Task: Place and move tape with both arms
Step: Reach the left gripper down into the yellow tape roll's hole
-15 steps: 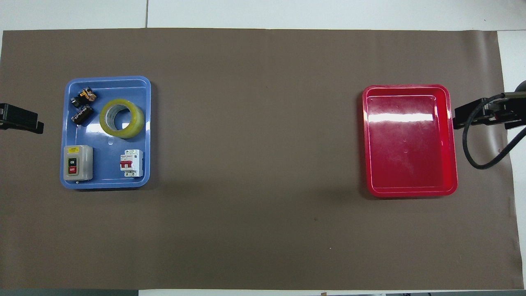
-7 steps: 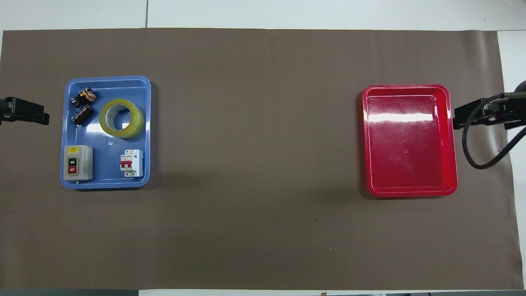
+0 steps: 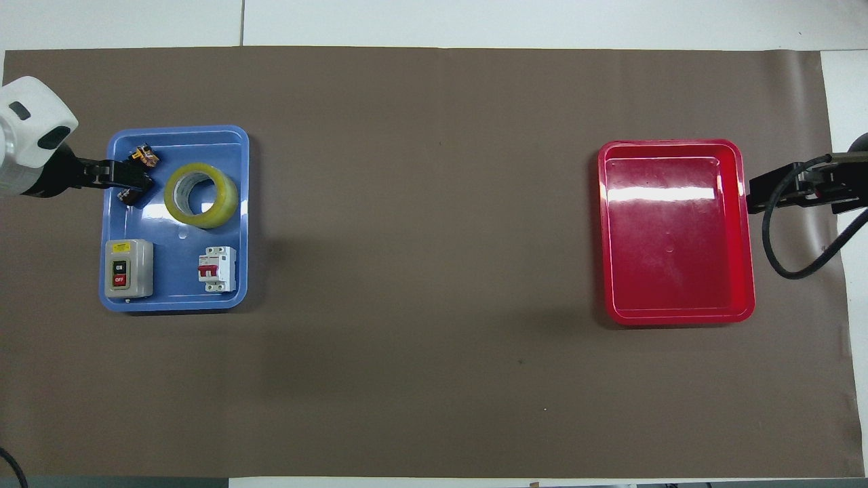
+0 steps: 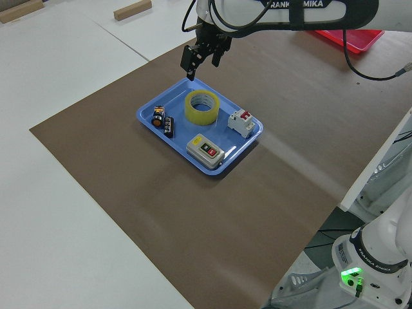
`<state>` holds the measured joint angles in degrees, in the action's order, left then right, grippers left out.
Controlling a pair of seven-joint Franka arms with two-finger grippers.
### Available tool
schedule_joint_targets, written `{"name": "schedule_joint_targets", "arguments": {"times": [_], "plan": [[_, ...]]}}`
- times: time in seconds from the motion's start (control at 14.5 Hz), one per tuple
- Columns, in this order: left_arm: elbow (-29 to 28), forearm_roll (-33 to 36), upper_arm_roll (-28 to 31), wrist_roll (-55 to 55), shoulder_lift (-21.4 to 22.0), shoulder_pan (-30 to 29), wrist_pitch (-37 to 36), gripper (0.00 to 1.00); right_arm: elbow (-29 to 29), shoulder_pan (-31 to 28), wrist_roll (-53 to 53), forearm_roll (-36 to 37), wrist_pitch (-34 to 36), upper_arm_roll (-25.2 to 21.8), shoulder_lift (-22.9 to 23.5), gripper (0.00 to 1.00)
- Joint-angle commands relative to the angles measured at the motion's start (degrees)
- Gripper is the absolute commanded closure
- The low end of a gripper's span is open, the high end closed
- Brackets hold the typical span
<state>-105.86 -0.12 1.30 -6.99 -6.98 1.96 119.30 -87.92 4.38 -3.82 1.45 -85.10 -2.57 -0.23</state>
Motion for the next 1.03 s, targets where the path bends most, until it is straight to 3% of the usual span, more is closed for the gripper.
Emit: {"name": "schedule_joint_targets", "arguments": {"times": [0.0, 0.21, 0.76, 0.83, 0.96], "plan": [[-2.23, -1.2, 0.2, -1.71, -5.49, 0.07, 10.56, 0.0, -1.02, -0.51, 1.01, -0.75, -0.68, 0.19, -0.39, 0.0], [-5.67, -1.2, 0.2, -1.71, -7.69, -0.11, 17.79, 0.0, -1.02, -0.51, 1.09, -0.75, -0.68, 0.19, -0.39, 0.0], [-9.27, -1.2, 0.2, -1.28, -9.98, -0.2, 21.05, 0.01, -1.02, -0.6, 1.36, -1.01, -0.59, 0.19, -0.39, 0.0], [-9.36, -1.2, 0.2, -0.92, -10.07, -0.2, 21.76, 0.13, -1.02, -0.6, 1.36, -1.01, -0.59, 0.19, -0.39, 0.0], [-9.36, -1.2, 0.2, 0.21, -10.07, -0.28, 21.59, 0.83, -1.02, -0.6, 1.36, -1.01, -0.59, 0.19, -0.39, 0.0]]}}
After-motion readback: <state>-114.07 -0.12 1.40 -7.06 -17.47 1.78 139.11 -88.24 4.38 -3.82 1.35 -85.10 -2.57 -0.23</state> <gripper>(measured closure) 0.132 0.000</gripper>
